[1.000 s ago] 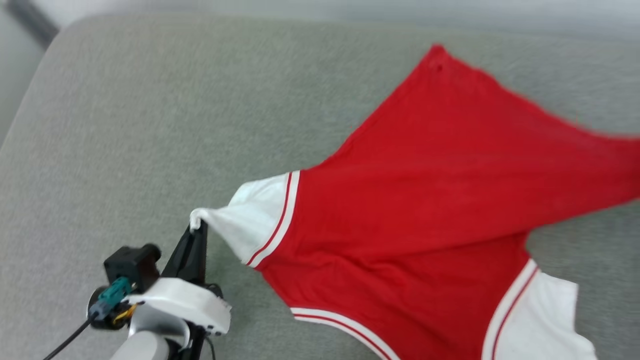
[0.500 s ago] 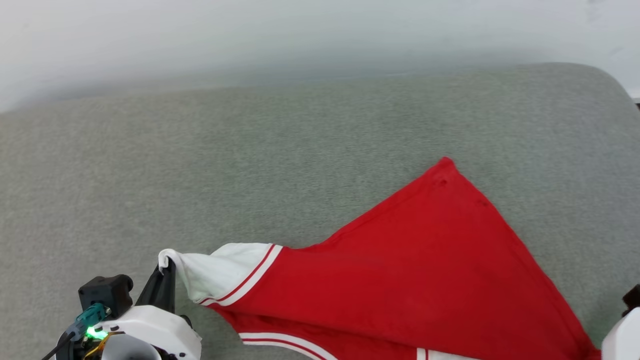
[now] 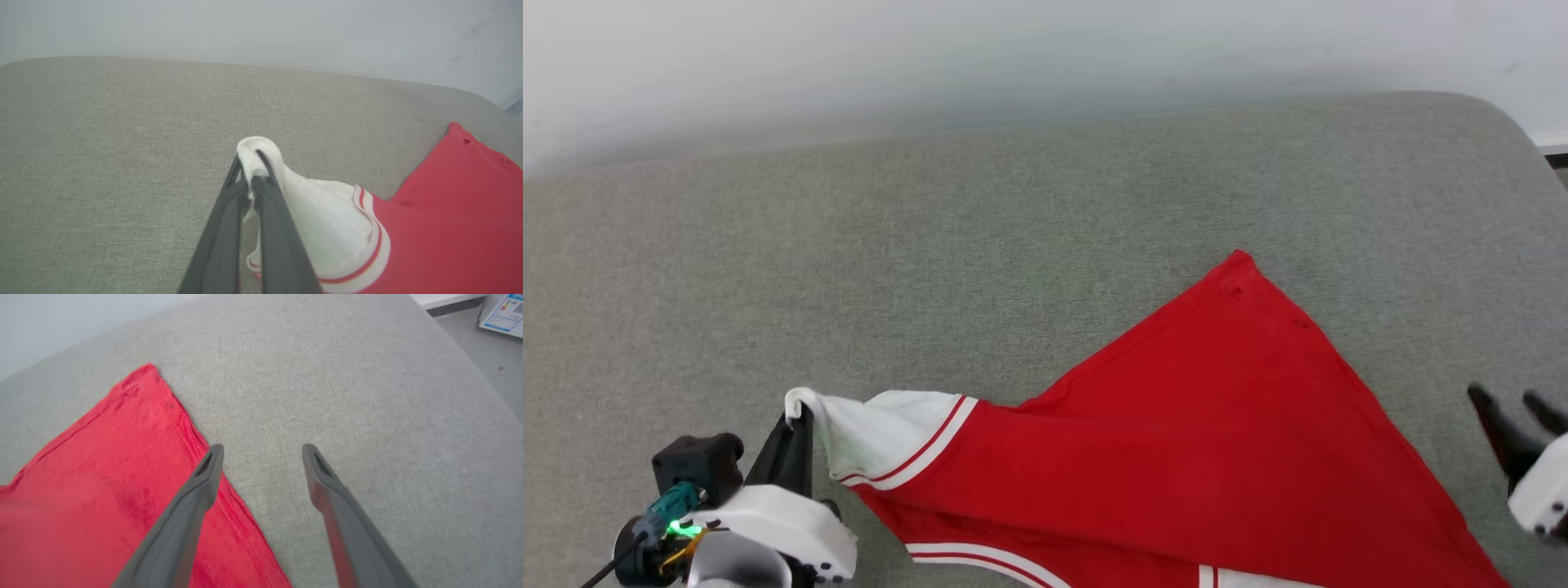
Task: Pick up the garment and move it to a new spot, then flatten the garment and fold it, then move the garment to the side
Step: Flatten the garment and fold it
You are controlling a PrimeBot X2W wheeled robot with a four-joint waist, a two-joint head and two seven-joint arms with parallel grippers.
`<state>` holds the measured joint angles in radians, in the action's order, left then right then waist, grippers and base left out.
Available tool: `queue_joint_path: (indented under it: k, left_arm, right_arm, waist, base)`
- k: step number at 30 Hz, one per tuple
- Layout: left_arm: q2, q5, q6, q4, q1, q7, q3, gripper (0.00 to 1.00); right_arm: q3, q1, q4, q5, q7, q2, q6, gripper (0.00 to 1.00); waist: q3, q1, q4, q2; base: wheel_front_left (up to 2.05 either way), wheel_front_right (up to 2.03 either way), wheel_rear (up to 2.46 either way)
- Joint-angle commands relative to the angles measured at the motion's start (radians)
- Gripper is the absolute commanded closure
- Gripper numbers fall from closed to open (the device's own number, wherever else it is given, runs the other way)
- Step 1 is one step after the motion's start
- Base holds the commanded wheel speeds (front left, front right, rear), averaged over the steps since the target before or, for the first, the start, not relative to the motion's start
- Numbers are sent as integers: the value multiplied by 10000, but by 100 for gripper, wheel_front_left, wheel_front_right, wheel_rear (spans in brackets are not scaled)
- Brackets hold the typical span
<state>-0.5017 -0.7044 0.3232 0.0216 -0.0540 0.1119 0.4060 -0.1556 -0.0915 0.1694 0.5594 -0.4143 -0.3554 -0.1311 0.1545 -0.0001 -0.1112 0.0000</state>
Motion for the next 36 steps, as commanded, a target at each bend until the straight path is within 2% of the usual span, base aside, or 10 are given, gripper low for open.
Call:
queue_joint_path:
  k: [1,5,8,13,20,25,31,32,33,36]
  left_arm:
    - [-6,58,35,39,-165,15,14,100]
    - [69,320,112,242,-553,49,138,100]
    - [175,507,104,410,-898,68,274,100]
    - [372,776,8,638,-1593,109,515,100]
    - [724,1067,-189,785,-2464,286,835,100]
    - [962,1132,-299,659,-2774,446,957,100]
    - [1113,1031,-357,374,-2849,620,979,100]
    - [1127,1004,-386,327,-2844,650,968,100]
    - [1132,973,-405,289,-2830,677,963,100]
    - [1129,920,-400,184,-2735,722,943,100]
  right_arm:
    - [41,-223,44,-7,177,-43,7,0]
    - [326,-1149,492,371,902,-119,7,0]
    - [657,-1965,875,677,636,-233,7,0]
    - [1323,-3497,1515,943,-892,-563,7,0]
    - [2290,-5252,2050,721,-3347,-872,7,0]
    - [2879,-5873,2727,586,-4350,-794,6,0]
    - [4026,-5667,3511,832,-5310,-668,-10,2]
    - [4158,-5613,3570,920,-5384,-645,-10,58]
    - [4215,-5600,3598,1005,-5386,-629,-10,99]
    - [4341,-5761,3569,1142,-5265,-778,-10,100]
  waist:
    - [97,1,98,0]
    - [512,1,372,0]
    - [926,1,623,0]
    - [1653,1,1048,0]
    - [2582,1,1715,0]
    - [2980,1,2057,0]
    - [3120,1,2285,0]
    - [3109,1,2309,0]
    - [3079,1,2331,0]
    - [2946,1,2339,0]
  base:
    - [0,0,0]
    - [0,0,0]
    - [0,0,0]
    - [0,0,0]
    - [0,0,0]
    - [0,0,0]
    - [0,0,0]
    - [0,0,0]
    - [0,0,0]
    - [0,0,0]
